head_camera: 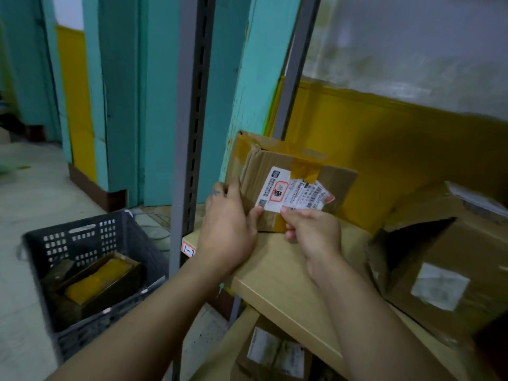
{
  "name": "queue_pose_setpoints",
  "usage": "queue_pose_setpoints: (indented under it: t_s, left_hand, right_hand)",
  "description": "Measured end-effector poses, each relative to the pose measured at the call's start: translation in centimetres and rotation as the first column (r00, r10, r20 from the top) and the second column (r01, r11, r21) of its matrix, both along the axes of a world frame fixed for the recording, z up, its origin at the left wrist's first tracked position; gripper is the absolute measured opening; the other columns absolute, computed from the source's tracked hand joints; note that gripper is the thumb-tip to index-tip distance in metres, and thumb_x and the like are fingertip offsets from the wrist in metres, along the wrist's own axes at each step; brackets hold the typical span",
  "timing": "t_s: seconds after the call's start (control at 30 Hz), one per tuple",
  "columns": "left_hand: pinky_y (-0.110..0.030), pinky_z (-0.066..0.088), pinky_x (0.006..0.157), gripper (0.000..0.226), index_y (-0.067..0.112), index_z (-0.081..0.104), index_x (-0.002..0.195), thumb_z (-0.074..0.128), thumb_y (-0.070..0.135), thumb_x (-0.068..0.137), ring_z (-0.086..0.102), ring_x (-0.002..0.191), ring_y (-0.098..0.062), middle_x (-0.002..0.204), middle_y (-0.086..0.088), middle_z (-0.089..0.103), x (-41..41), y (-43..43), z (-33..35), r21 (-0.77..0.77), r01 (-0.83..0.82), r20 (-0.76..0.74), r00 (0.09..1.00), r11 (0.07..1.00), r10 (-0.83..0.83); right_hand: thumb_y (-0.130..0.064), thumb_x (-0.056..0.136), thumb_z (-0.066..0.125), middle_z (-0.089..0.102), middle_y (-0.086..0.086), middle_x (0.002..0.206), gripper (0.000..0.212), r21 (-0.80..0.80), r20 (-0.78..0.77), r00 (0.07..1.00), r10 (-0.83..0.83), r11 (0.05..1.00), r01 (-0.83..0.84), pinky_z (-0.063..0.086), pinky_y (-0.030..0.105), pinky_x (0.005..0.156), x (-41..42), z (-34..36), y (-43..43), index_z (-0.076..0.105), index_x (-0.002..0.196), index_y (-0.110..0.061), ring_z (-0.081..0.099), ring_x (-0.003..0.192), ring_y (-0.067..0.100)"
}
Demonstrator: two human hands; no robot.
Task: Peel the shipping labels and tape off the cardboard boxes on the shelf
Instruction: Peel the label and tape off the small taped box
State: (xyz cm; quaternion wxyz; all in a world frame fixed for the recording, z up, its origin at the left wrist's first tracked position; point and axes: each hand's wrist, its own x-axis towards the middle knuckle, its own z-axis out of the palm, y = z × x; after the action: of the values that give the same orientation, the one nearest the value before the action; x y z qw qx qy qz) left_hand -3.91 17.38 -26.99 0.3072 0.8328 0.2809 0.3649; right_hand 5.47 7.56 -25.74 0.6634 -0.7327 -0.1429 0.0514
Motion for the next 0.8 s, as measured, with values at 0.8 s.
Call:
queue_pose_setpoints:
  t_s: [0.8]
  left_hand:
    - [-0.036, 0.039, 0.105, 0.066, 0.018, 0.035, 0.144, 0.068, 0.034, 0.09, 0.045, 0.125, -0.022, 0.132, -0.004, 0.044, -0.2, -0.2, 0.4, -0.026, 0.034, 0.034, 0.999, 0.999, -0.034]
  right_hand:
    - [-0.023, 0.08, 0.068, 0.061, 0.004, 0.056, 0.027, -0.211, 0.177, 0.98, -0.088, 0.969, 0.126, 0.044, 0.031, 0.056, 1.3, -0.4, 0.3, 0.065, 0.062, -0.003, 0.052, 0.054, 0.02]
